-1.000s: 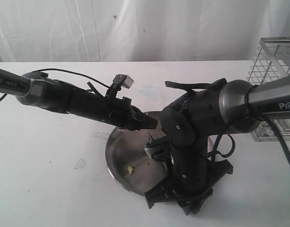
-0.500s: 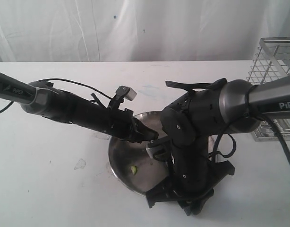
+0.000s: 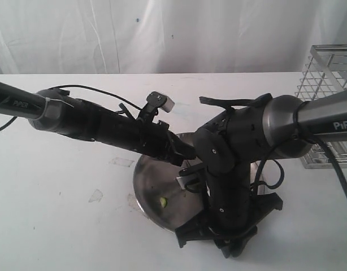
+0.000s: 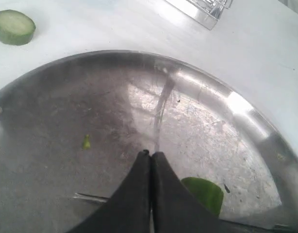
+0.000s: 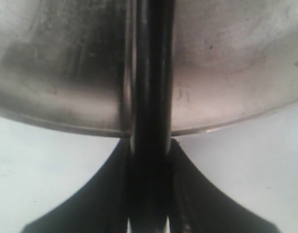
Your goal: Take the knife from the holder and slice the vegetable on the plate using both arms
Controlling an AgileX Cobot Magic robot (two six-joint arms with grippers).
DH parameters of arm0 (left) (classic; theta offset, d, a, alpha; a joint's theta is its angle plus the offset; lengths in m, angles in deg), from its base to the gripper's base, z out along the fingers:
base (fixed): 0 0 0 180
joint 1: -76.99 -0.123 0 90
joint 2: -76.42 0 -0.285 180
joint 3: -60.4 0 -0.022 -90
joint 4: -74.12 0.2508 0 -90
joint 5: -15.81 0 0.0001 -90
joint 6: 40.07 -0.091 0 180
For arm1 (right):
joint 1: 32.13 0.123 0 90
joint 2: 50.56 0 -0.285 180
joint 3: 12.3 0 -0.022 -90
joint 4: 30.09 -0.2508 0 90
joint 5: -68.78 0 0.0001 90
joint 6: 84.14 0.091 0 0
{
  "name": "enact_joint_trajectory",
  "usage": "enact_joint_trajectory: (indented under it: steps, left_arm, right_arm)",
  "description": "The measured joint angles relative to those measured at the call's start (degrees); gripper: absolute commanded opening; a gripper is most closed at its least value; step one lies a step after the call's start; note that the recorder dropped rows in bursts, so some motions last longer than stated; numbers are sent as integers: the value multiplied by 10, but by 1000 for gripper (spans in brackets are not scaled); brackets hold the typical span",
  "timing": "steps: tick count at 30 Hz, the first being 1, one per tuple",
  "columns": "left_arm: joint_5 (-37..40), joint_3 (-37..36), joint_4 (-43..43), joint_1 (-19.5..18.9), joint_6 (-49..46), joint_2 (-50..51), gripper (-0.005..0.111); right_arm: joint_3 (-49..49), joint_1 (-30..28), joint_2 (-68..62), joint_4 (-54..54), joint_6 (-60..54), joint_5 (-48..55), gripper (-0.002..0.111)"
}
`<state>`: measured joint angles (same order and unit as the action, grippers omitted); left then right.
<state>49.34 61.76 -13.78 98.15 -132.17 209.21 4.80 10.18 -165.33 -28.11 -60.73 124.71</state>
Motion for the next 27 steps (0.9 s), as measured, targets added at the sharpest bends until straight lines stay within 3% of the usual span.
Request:
enact_joint_trajectory:
  steps: [11,27]
  left_arm:
    - [10,0,-40,0,-22,38,0]
    - [13,4,-23,0,-26,41,0]
  right_arm:
    - [0,0,0,0,0,0,0]
    - [0,0,0,42,-39,58,0]
